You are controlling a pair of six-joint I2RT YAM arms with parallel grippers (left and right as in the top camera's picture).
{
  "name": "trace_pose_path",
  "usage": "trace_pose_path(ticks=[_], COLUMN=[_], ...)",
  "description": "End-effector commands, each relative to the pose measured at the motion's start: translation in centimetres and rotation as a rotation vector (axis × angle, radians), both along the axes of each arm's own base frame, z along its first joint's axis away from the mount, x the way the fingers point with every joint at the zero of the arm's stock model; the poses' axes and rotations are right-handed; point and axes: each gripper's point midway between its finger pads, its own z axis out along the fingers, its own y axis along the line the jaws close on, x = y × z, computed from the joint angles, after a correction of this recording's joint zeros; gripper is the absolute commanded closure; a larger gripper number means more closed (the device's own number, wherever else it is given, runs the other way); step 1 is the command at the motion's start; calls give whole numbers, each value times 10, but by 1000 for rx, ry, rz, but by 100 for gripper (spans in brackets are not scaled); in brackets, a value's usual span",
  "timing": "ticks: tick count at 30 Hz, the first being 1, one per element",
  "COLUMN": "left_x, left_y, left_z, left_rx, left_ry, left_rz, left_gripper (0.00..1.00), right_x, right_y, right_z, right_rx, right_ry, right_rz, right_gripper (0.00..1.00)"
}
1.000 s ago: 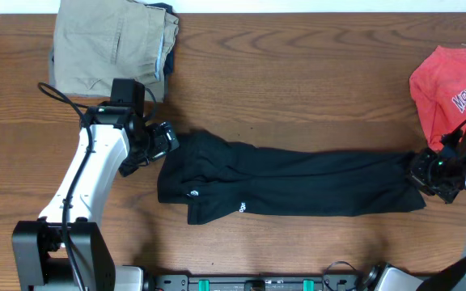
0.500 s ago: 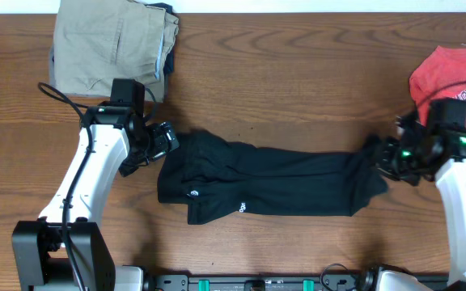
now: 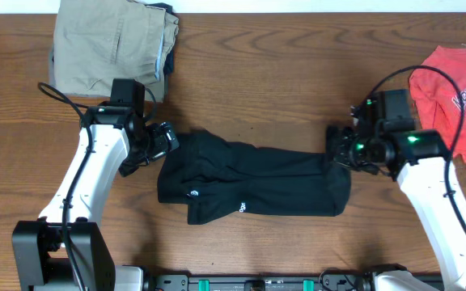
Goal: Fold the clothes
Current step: 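Grasp the right end and fold it leftward with the right gripper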
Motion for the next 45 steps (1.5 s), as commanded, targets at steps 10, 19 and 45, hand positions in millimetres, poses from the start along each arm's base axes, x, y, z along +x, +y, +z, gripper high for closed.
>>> trace_pose_path(ticks=[10, 19, 45], left_x=[-3, -3, -3], left_y=[3, 3, 3], left_z=[-4, -4, -4], left_rx=[14, 14, 14], left_ry=[18, 18, 18], left_rz=[0, 0, -1], left_gripper=[2, 2, 3], right_x=[-3, -9, -15], right_y=[37, 67, 77], right_z=[-47, -65, -66], right_rx=[-96, -101, -115], right_ry=[116, 148, 130], right_rz=[23, 76, 178], right_gripper=[97, 98, 36])
